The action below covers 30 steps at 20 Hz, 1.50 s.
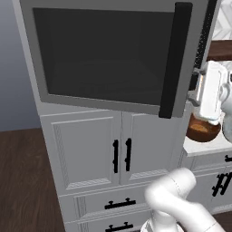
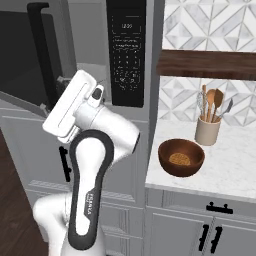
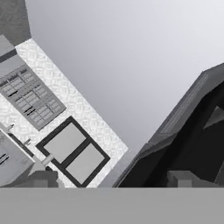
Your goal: Open the microwave, place the bowl with waffle inside the microwave, then close the microwave door and turn it on.
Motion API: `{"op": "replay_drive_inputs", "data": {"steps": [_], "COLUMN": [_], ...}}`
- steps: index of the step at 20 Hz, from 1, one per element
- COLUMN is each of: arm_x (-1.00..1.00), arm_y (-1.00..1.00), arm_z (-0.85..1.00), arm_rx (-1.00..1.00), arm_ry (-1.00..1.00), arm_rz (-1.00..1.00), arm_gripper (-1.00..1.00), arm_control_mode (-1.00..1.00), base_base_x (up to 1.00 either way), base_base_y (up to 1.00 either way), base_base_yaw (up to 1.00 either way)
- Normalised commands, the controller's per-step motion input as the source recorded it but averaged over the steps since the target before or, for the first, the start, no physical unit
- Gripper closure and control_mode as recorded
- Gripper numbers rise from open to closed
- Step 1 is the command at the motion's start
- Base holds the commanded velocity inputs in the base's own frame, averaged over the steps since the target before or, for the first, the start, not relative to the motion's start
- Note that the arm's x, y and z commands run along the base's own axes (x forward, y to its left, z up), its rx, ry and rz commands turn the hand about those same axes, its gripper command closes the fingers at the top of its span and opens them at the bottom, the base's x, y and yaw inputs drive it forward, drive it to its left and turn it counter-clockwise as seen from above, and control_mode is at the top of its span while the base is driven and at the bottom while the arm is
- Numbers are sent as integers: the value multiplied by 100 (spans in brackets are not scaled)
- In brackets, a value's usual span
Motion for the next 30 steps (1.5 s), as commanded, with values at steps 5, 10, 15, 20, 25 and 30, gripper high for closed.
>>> {"op": "replay_drive_inputs", "data": {"steps": [5, 10, 15, 20, 25, 30], "arm_x": [-100, -31, 90, 100, 100, 82], "arm_y": [-100, -91, -31, 8, 20, 28], "arm_z": [23, 10, -12, -15, -30, -15], "arm_rx": [0, -8, -15, -33, -26, -26], "arm_ry": [-19, -9, 0, -4, -12, -16], "arm_rz": [3, 2, 0, -1, -15, -8], "arm_gripper": [-100, -100, -100, -100, -100, -100], "arm_control_mode": [-100, -100, -100, -100, -100, -100], "base_base_x": [0, 0, 0, 0, 0, 0], "base_base_y": [0, 0, 0, 0, 0, 0], "base_base_yaw": [0, 0, 0, 0, 0, 0]}}
